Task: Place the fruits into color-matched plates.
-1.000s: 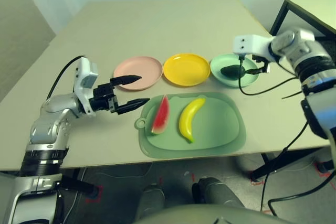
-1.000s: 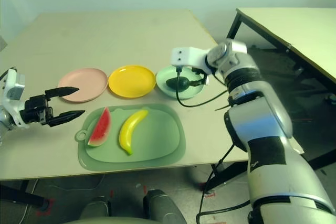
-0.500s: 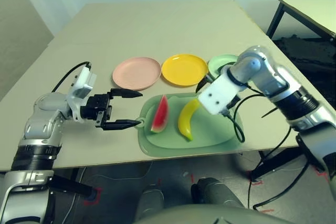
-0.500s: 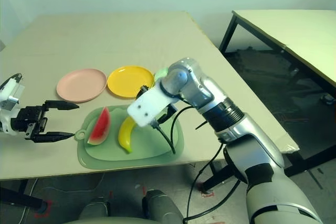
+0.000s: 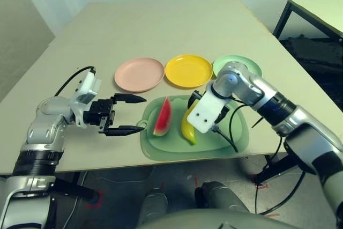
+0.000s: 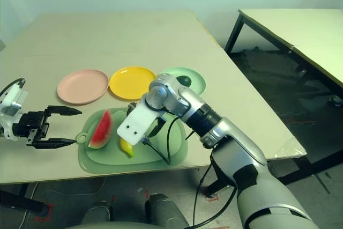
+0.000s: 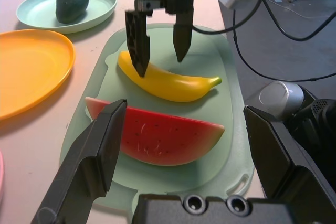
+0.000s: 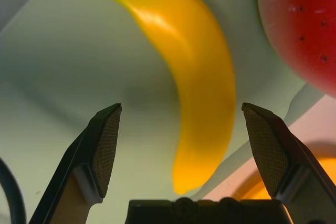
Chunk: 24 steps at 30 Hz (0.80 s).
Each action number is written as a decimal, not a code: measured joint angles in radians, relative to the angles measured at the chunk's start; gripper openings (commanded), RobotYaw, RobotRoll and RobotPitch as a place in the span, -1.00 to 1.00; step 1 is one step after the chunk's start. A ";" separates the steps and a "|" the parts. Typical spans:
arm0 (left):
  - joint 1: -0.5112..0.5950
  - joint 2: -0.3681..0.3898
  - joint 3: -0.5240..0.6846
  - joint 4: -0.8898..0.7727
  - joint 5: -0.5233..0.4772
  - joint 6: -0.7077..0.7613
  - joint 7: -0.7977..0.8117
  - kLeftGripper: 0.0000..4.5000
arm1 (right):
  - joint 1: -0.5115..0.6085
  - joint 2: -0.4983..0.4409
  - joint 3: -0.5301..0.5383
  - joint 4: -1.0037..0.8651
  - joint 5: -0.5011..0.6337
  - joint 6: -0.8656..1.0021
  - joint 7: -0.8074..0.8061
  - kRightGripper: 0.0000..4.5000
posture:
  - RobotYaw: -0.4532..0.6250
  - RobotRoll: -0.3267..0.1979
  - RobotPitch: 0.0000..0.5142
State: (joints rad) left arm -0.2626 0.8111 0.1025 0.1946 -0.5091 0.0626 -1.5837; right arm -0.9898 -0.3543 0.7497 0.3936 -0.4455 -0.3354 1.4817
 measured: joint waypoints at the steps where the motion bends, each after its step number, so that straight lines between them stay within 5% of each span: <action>1: 0.004 -0.002 0.000 0.000 0.000 -0.002 0.001 1.00 | -0.005 0.009 0.005 0.012 -0.003 -0.002 -0.004 0.99 | -0.27 0.25 -0.80; 9: 0.018 -0.011 -0.003 -0.009 0.001 -0.013 0.018 1.00 | -0.009 0.020 0.023 0.031 -0.007 0.005 0.024 0.94 | -0.26 0.25 -0.79; 11: 0.020 -0.013 -0.005 -0.014 0.001 -0.016 0.019 1.00 | -0.003 -0.005 0.023 0.017 -0.005 0.012 0.047 0.81 | -0.27 0.25 -0.79; 18: 0.024 -0.025 -0.005 -0.016 -0.001 -0.014 0.036 1.00 | 0.051 -0.072 0.018 -0.059 0.008 0.058 0.099 -0.28 | -0.30 0.25 -0.80; 24: 0.000 -0.041 0.001 -0.009 -0.010 0.017 0.067 1.00 | 0.061 -0.103 -0.020 -0.073 0.042 0.136 0.106 -0.28 | -0.30 0.25 -0.82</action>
State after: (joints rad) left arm -0.2626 0.7697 0.1033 0.1852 -0.5187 0.0797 -1.5163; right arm -0.9291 -0.4570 0.7293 0.3207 -0.4030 -0.1995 1.5874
